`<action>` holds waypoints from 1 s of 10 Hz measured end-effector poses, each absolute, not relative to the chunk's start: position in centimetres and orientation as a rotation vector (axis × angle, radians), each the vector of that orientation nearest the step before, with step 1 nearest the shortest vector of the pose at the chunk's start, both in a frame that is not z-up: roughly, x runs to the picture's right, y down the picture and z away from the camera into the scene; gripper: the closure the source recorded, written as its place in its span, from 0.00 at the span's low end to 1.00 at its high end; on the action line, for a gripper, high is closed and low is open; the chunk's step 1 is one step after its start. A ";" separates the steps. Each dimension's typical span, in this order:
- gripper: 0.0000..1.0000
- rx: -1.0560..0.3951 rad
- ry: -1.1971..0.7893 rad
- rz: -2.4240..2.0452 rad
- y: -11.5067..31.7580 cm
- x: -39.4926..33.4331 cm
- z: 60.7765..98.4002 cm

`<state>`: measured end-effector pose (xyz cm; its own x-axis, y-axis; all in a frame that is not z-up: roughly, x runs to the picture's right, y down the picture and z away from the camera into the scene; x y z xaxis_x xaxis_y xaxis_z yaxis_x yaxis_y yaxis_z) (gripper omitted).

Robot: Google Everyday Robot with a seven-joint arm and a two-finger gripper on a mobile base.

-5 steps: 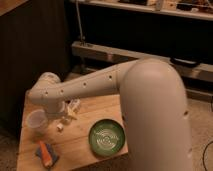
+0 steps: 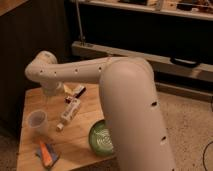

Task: Move the arm in a circular motion

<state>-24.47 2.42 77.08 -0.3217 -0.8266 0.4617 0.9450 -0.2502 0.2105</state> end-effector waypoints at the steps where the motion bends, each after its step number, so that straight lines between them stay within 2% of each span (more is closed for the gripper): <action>1: 0.20 -0.296 -0.526 -1.821 1.0 -23.3 77.6; 3: 0.20 -0.277 -0.495 -1.774 -1.6 -19.2 78.4; 5: 0.20 -0.259 -0.470 -1.717 -2.4 -14.2 77.9; 10: 0.20 -0.231 -0.373 -1.531 -1.0 -1.6 74.3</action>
<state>-1.65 -1.05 74.30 0.0001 -0.9265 0.3763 0.9958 0.0346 0.0849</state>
